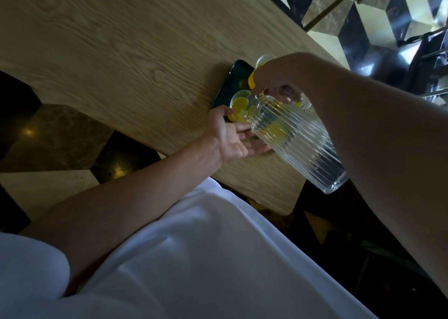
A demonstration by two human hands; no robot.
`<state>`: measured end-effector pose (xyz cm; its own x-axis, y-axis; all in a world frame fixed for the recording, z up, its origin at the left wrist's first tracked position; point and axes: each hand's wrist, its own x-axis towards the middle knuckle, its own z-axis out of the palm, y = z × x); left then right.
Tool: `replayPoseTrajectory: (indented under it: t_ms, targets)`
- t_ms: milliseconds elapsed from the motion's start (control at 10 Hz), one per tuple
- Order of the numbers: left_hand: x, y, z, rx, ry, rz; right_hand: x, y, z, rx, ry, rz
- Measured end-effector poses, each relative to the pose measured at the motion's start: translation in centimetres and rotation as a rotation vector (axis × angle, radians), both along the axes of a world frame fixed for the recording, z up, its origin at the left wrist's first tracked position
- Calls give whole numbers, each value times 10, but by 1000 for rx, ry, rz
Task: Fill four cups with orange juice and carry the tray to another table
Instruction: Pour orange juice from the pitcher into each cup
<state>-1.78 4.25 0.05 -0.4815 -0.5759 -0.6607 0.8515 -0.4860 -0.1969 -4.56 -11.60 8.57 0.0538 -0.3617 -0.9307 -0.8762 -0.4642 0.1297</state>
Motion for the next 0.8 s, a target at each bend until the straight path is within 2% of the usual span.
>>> replayPoseTrajectory:
  t_ms: [200,300,400,500,700,800]
  targets:
    - [1,-1,3,-9,26,1,7,5,12,22,53,-3]
    - [4,-3,7,-27,15,-15,8,8,22,-42,21,30]
    - [10,-7,8,-51,-6,-4,5,2,31,-70,-19,-31]
    - [9,-7,9,-45,-31,-37,-9,7,34,-104,-154,-199]
    - [15,-9,14,-42,-166,-75,-17,3,23,-145,-257,-275]
    - [13,-8,20,-61,-169,-80,-24,3,26,-174,-302,-329]
